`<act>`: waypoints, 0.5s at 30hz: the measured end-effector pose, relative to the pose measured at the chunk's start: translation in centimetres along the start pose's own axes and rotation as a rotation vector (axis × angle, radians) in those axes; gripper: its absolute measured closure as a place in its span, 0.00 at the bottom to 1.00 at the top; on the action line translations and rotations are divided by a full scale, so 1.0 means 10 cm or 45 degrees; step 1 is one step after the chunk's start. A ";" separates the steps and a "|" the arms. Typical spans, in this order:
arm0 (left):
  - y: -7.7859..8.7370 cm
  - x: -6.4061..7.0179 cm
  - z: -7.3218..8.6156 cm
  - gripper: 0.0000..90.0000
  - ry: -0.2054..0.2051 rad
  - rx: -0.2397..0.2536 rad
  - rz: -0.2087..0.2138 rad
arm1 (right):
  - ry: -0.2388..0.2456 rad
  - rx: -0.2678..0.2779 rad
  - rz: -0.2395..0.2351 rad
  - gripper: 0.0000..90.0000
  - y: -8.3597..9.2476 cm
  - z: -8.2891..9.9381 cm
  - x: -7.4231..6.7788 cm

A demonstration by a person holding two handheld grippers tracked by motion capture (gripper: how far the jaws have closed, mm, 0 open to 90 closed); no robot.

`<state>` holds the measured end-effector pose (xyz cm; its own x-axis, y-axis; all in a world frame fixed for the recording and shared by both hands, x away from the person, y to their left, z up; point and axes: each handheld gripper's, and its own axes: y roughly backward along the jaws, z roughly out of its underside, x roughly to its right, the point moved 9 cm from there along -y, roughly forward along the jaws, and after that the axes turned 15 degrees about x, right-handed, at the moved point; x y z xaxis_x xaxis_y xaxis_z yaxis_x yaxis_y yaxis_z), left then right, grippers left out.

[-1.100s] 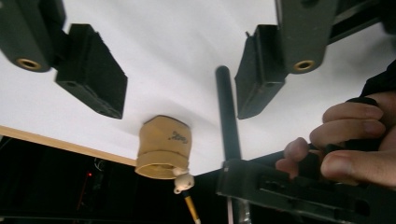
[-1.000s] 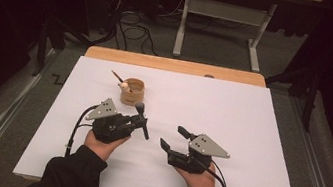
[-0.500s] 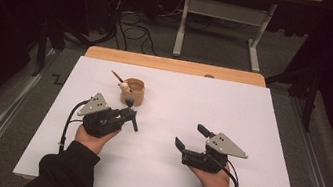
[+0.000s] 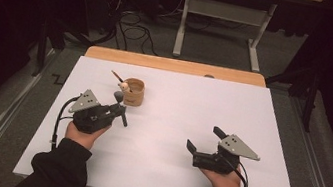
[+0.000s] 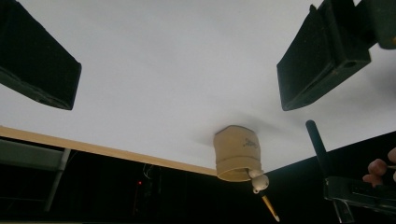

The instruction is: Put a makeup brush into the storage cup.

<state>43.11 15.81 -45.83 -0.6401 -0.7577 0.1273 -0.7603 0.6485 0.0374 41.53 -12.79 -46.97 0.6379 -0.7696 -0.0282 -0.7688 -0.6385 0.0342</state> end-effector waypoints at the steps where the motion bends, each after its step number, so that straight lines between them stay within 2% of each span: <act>1: 0.01 -0.02 0.00 0.87 -0.008 -0.003 -0.007 | 0.002 0.002 0.005 0.01 0.02 0.00 0.02; 4: 0.03 -0.05 0.00 0.87 -0.021 -0.006 -0.017 | 0.007 -0.002 0.022 0.01 0.07 0.00 0.08; 15: 0.03 -0.11 -0.01 0.87 -0.009 -0.001 -0.037 | 0.023 -0.003 0.079 0.01 0.26 -0.01 0.31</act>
<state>43.55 16.86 -45.81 -0.6184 -0.7768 0.1191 -0.7785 0.6262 0.0417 41.53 -16.82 -46.83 0.5899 -0.8074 -0.0079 -0.8067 -0.5898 0.0373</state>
